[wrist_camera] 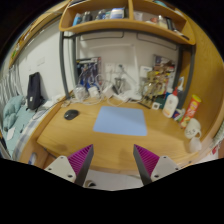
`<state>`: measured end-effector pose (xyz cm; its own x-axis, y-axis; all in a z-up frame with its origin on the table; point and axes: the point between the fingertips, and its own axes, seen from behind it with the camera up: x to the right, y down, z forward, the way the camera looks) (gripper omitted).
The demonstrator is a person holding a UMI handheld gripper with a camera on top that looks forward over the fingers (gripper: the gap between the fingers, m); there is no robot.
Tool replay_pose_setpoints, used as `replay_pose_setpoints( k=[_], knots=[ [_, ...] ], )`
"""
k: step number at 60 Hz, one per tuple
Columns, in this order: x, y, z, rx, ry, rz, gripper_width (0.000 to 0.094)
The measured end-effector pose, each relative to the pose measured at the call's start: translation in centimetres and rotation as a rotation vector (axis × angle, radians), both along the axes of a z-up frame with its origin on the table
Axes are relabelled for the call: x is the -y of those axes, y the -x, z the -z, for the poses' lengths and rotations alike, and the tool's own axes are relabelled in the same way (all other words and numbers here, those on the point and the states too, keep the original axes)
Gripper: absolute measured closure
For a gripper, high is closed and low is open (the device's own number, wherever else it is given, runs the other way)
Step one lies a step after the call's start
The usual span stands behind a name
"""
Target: Arrange mouse
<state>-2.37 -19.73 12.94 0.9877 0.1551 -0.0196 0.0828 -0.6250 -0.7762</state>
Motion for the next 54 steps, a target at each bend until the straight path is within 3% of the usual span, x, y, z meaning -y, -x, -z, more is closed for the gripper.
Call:
replay_pose_setpoints(
  k=[22,30,45,54],
  knots=[
    [-4.7,21.2,7.9,-0.093,0.148,-0.060,0.0122],
    [-9.5,26.2,9.0,-0.105,0.174,-0.035,0.0114],
    [-18.0,29.8,10.6,-0.099,0.146,0.084,0.0139],
    [-21.2,31.4,11.9,-0.076,0.165,0.093,0.0136]
  ],
)
